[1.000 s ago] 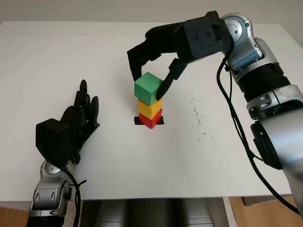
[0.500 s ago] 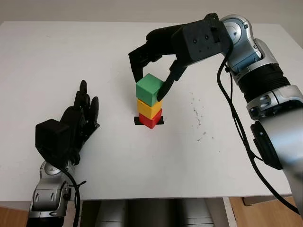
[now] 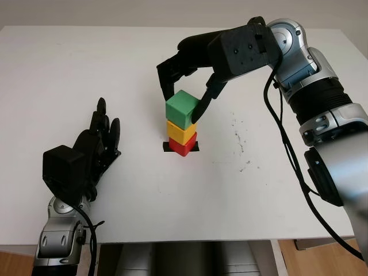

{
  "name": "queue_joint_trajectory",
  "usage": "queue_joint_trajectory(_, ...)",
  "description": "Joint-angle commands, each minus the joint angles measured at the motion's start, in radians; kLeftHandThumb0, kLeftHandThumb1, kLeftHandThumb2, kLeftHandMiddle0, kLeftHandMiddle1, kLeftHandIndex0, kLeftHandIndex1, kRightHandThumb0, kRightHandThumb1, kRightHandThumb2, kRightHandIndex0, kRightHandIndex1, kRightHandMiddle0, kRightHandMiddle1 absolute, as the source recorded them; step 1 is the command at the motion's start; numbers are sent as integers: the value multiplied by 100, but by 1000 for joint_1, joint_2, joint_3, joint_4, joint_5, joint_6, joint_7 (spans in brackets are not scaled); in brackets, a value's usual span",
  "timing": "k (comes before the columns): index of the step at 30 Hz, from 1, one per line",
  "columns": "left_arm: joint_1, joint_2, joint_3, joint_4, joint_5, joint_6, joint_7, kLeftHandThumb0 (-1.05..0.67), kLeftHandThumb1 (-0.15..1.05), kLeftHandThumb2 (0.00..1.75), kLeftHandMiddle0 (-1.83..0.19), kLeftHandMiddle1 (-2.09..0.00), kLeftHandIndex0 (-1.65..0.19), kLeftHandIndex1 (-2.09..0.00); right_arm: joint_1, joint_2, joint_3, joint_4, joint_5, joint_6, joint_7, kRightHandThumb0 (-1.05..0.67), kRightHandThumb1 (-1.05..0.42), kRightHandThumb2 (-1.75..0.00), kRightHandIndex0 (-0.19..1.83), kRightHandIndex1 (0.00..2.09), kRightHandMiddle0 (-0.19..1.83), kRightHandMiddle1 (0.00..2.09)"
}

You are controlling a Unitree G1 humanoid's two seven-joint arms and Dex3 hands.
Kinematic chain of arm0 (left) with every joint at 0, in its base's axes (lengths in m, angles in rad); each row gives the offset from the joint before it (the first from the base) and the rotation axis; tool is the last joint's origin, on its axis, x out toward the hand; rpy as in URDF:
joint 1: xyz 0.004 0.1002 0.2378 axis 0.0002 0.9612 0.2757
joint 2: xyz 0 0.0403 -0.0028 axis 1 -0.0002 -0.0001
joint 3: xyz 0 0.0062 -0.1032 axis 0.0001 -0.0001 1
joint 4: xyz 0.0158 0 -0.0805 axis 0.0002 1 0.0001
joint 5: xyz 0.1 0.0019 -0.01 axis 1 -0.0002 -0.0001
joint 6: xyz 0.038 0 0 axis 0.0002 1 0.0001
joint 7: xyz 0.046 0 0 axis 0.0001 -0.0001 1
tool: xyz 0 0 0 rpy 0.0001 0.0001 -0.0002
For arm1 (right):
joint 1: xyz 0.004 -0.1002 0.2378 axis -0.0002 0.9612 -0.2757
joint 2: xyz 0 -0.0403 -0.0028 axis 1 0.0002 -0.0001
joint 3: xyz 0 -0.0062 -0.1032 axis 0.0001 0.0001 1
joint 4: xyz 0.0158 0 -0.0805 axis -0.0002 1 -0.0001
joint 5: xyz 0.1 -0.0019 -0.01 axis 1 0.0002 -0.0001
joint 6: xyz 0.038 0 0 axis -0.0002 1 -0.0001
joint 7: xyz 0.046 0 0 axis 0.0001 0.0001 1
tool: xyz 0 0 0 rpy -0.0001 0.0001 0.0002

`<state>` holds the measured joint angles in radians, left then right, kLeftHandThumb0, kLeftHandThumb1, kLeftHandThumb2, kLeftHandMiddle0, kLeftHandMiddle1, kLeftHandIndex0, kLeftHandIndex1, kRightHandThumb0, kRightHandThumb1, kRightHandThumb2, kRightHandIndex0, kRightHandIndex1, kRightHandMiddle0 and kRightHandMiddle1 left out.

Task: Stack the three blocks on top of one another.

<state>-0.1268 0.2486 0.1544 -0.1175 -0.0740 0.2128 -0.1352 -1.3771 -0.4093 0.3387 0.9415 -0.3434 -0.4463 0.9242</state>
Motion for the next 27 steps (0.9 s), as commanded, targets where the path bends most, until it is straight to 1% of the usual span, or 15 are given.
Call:
queue_joint_trajectory(1, 15, 3, -1, -15, 3, 4, -1, -85, 105, 67, 19, 0, 19, 0, 8, -5, -15, -8, 15, 13, -4, -49, -90, -5, 44, 3, 44, 157)
queue_joint_trajectory(5, 17, 1, -1, -12, 1, 0, -4, -84, 105, 68, 19, 0, 19, 0, 19, -2, -22, -20, 37, 26, 7, -53, -88, -5, 44, 3, 44, 145)
queue_joint_trajectory(13, 14, 0, 2, -8, 1, -1, -2, -84, 105, 68, 19, 0, 19, 0, 19, -12, -3, -29, 20, 14, 4, -60, -85, -5, 37, 0, 22, 127)
queue_joint_trajectory(23, 12, 0, 4, -4, 0, -4, -1, -84, 105, 67, 19, 0, 19, 0, 18, -18, -4, -36, 19, 12, 23, -69, -82, -5, 27, 0, 9, 115)
queue_joint_trajectory(27, 12, 1, 4, -2, -2, -7, -4, -84, 105, 67, 19, 0, 19, 0, 19, -20, -5, -43, 20, 22, 35, -70, -82, -5, 23, 1, 6, 105)
